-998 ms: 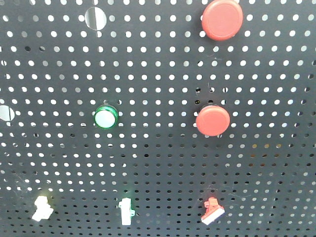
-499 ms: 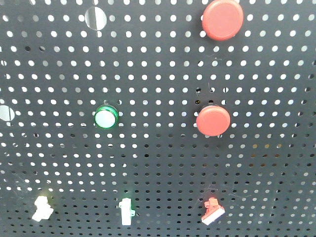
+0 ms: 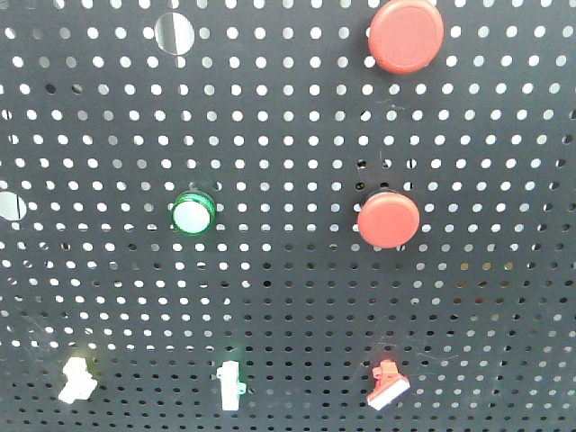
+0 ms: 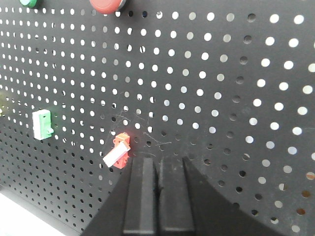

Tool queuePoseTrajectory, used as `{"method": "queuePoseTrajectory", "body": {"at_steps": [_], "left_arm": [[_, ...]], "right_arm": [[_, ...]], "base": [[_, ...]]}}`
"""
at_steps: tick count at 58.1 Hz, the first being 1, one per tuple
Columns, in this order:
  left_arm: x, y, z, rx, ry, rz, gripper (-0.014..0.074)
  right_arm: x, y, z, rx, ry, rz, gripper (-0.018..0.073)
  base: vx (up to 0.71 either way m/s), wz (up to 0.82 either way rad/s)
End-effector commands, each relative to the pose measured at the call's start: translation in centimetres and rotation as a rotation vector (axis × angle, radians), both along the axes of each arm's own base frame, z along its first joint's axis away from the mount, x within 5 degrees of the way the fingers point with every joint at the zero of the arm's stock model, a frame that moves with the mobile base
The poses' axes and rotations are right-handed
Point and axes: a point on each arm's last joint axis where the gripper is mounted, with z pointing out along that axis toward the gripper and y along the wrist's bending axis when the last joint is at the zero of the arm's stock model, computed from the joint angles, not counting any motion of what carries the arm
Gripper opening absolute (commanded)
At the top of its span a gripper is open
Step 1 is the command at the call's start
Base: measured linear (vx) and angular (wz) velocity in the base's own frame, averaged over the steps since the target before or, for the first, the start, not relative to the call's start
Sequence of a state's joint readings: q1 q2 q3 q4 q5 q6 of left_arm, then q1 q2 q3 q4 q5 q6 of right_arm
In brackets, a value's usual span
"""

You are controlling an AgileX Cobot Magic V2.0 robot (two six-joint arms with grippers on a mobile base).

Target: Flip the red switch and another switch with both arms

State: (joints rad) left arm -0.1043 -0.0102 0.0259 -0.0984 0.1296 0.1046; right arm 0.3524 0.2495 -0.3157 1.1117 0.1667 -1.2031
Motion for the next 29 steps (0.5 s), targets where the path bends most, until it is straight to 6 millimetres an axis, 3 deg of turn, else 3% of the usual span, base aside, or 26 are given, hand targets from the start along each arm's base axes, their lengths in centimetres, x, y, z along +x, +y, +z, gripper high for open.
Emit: {"method": "queuePoseTrajectory", "body": {"at_steps": [1, 29], "left_arm": [[-0.03, 0.08, 0.08, -0.018, -0.070, 0.009, 0.0003], [-0.03, 0.08, 0.08, -0.018, -0.070, 0.009, 0.0003]], "right_arm": [[0.11, -0.31, 1.14, 0.027, -0.030, -0.037, -0.0006], [0.11, -0.31, 1.14, 0.027, -0.030, -0.037, -0.0006]], "base": [[0.00, 0.00], [0.00, 0.00]]}}
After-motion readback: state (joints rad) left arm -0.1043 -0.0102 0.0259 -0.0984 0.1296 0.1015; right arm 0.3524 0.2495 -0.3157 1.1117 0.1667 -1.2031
